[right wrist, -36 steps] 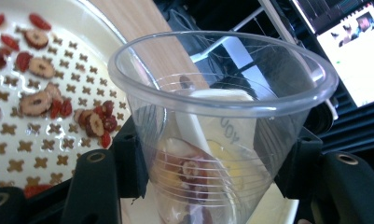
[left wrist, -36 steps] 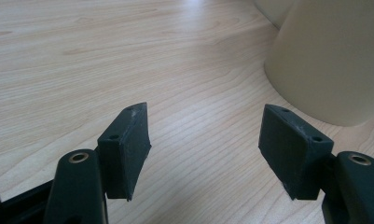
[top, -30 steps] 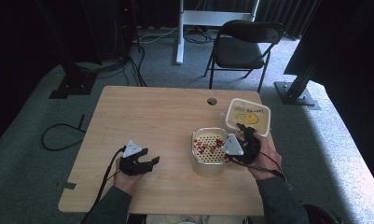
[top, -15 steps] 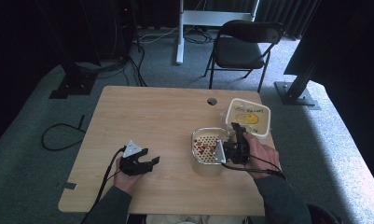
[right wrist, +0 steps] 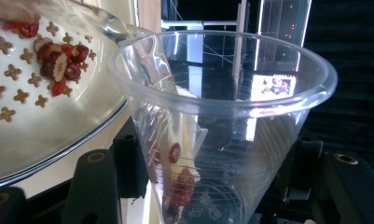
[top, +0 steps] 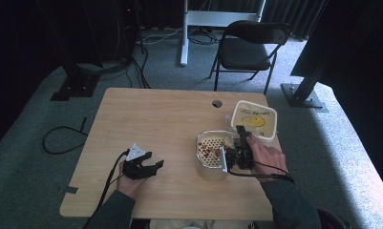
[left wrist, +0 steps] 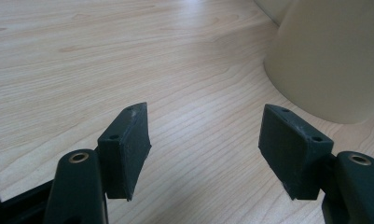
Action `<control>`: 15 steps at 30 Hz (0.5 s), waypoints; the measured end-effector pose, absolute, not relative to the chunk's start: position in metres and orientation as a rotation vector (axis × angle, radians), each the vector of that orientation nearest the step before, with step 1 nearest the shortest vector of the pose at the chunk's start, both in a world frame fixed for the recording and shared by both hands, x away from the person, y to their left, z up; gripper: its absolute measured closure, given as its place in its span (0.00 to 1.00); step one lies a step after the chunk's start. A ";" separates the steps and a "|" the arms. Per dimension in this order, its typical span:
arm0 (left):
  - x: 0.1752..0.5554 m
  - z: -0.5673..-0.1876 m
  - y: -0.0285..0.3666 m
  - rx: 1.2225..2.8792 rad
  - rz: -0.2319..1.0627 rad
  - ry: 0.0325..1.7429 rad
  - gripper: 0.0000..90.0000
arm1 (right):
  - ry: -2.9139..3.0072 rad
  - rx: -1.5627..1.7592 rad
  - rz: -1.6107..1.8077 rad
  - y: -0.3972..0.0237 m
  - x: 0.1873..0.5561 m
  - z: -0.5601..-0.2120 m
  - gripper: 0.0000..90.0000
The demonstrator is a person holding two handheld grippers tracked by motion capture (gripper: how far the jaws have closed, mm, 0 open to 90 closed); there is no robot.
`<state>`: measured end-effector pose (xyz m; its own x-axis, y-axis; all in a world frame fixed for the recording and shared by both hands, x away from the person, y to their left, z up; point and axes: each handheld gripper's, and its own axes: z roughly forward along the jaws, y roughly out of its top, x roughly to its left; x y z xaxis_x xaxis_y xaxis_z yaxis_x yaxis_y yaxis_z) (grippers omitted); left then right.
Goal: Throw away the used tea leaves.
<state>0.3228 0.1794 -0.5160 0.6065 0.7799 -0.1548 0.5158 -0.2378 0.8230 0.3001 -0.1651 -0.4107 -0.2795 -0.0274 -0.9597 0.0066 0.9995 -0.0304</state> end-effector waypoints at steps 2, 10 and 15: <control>0.323 -0.516 0.179 1.908 0.359 1.035 0.38 | 1.847 -0.023 -0.037 -0.165 0.300 -0.411 0.44; 0.323 -0.516 0.179 1.909 0.361 1.034 0.38 | 1.834 -0.044 -0.056 -0.164 0.300 -0.412 0.44; 0.323 -0.517 0.179 1.911 0.361 1.033 0.38 | 1.827 -0.058 -0.079 -0.165 0.299 -0.415 0.44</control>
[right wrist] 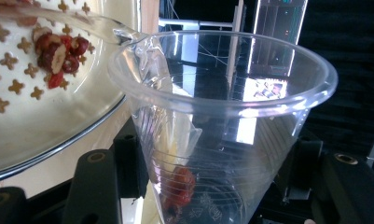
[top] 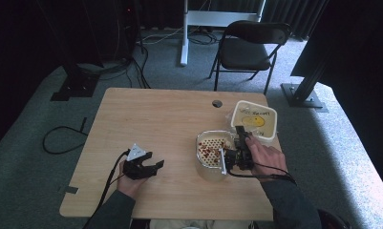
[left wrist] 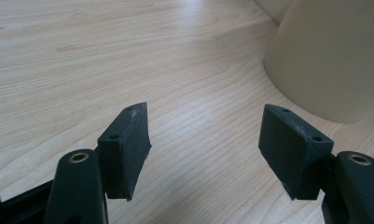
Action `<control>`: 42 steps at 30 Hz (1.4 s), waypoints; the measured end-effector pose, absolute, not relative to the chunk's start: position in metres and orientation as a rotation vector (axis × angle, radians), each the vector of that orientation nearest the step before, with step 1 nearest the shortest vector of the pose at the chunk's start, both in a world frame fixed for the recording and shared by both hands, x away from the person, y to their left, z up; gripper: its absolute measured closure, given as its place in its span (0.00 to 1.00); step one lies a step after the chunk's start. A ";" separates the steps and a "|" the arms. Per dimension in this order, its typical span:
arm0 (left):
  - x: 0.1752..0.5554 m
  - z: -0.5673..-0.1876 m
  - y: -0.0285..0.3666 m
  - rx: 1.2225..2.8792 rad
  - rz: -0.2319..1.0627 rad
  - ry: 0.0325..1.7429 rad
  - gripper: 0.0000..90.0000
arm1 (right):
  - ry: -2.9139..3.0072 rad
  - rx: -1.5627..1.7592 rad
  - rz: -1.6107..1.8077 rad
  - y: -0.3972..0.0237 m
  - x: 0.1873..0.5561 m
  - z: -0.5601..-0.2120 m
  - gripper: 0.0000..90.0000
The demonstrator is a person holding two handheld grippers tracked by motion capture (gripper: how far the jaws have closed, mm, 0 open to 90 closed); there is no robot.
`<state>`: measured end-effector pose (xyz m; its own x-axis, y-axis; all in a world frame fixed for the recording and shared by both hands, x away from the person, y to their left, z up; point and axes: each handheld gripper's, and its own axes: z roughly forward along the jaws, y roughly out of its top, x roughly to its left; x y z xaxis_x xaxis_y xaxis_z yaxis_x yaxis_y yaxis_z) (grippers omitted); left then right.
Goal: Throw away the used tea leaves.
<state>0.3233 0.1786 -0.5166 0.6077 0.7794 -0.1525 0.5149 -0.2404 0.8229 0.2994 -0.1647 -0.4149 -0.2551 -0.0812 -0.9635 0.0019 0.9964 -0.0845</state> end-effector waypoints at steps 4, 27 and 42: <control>0.324 -0.517 0.178 1.913 0.357 1.032 0.38 | 1.822 -0.071 -0.087 -0.165 0.299 -0.416 0.44; 0.323 -0.518 0.178 1.913 0.353 1.035 0.38 | 1.763 -0.175 -0.191 -0.162 0.298 -0.425 0.45; 0.324 -0.518 0.177 1.916 0.351 1.031 0.38 | 1.722 -0.231 -0.248 -0.157 0.297 -0.425 0.45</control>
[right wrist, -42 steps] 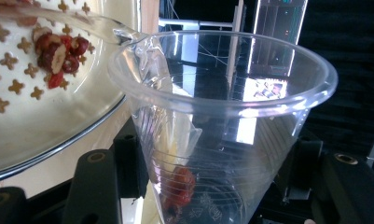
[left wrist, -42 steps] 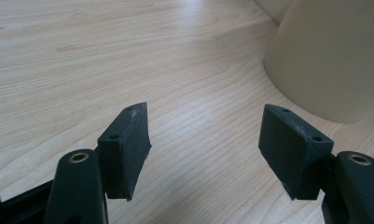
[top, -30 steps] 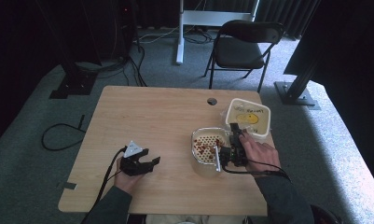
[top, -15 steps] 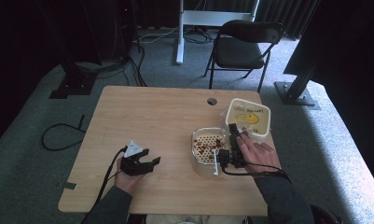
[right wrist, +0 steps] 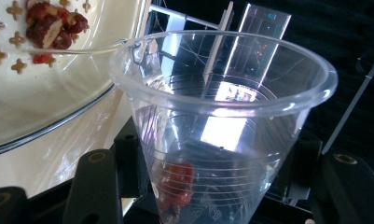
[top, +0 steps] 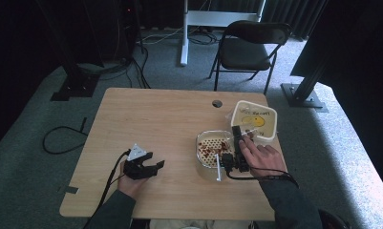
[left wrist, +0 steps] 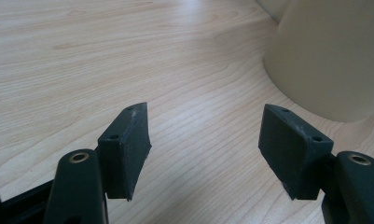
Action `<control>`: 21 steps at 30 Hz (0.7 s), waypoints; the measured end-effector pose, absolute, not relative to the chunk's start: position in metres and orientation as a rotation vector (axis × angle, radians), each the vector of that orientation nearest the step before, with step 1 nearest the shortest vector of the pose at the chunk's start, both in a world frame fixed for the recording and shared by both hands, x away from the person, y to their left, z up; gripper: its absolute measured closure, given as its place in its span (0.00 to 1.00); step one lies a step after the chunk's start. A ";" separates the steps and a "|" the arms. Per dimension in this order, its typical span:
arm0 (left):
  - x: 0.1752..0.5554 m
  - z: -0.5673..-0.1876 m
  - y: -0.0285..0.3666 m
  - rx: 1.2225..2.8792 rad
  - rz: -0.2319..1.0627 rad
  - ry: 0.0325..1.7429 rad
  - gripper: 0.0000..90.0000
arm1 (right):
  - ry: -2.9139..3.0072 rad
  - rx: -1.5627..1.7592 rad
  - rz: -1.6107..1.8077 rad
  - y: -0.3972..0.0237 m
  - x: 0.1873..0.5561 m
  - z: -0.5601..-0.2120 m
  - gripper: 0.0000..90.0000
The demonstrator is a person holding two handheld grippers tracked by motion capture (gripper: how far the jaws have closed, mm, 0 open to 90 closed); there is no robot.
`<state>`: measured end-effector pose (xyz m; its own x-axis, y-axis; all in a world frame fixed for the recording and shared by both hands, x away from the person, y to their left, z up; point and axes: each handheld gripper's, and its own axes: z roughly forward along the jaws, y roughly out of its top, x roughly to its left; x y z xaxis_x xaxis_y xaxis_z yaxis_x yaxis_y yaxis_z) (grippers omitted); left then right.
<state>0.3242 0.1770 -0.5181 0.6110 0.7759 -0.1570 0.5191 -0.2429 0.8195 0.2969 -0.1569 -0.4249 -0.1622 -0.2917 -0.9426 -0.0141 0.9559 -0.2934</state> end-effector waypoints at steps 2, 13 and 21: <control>0.324 -0.518 0.177 1.917 0.351 1.031 0.38 | 1.721 -0.229 -0.249 -0.157 0.297 -0.425 0.45; 0.324 -0.519 0.177 1.917 0.350 1.031 0.38 | 1.730 -0.234 -0.236 -0.157 0.298 -0.425 0.44; 0.324 -0.519 0.177 1.918 0.349 1.031 0.38 | 1.736 -0.224 -0.231 -0.158 0.299 -0.426 0.44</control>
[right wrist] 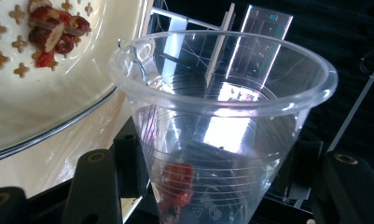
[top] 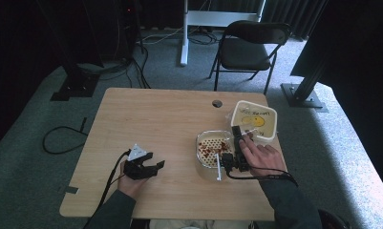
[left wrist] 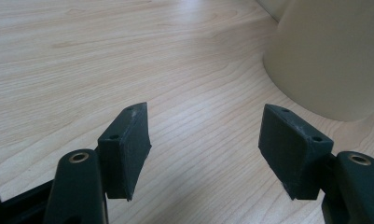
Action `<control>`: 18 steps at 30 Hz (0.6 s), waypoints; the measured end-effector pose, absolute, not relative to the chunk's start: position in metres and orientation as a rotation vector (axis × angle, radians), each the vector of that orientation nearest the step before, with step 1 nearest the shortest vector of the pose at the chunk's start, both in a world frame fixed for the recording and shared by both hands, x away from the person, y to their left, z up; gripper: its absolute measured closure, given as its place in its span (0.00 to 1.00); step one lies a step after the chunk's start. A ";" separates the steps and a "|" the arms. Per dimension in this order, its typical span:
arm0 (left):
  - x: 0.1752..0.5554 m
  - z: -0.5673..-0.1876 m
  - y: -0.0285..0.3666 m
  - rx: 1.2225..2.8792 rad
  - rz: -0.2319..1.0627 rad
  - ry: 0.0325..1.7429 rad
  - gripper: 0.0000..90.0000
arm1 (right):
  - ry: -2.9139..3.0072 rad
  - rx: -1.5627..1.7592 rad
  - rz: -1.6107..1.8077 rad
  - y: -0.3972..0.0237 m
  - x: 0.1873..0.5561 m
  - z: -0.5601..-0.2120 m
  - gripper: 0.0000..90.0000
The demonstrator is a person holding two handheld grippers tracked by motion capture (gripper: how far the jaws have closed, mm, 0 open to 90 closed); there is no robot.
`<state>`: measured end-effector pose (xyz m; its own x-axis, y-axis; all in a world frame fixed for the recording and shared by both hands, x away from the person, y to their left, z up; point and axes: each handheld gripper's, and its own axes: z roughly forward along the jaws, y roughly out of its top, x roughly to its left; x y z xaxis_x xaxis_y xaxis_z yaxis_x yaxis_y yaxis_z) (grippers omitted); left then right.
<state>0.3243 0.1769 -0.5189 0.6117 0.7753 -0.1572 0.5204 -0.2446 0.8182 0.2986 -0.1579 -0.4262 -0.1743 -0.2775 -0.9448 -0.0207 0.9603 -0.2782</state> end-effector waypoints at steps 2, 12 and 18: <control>0.324 -0.519 0.176 1.922 0.350 1.029 0.38 | 1.735 -0.223 -0.232 -0.158 0.298 -0.427 0.44; 0.324 -0.519 0.176 1.922 0.347 1.029 0.38 | 1.736 -0.209 -0.226 -0.160 0.297 -0.429 0.44; 0.324 -0.520 0.176 1.925 0.348 1.027 0.38 | 1.776 -0.105 -0.081 -0.165 0.298 -0.424 0.44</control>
<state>0.3241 0.1755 -0.5195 0.6158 0.7727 -0.1538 0.5198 -0.2517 0.8164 0.2982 -0.1650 -0.4244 -0.2044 -0.1155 -0.9721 -0.0271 0.9933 -0.1124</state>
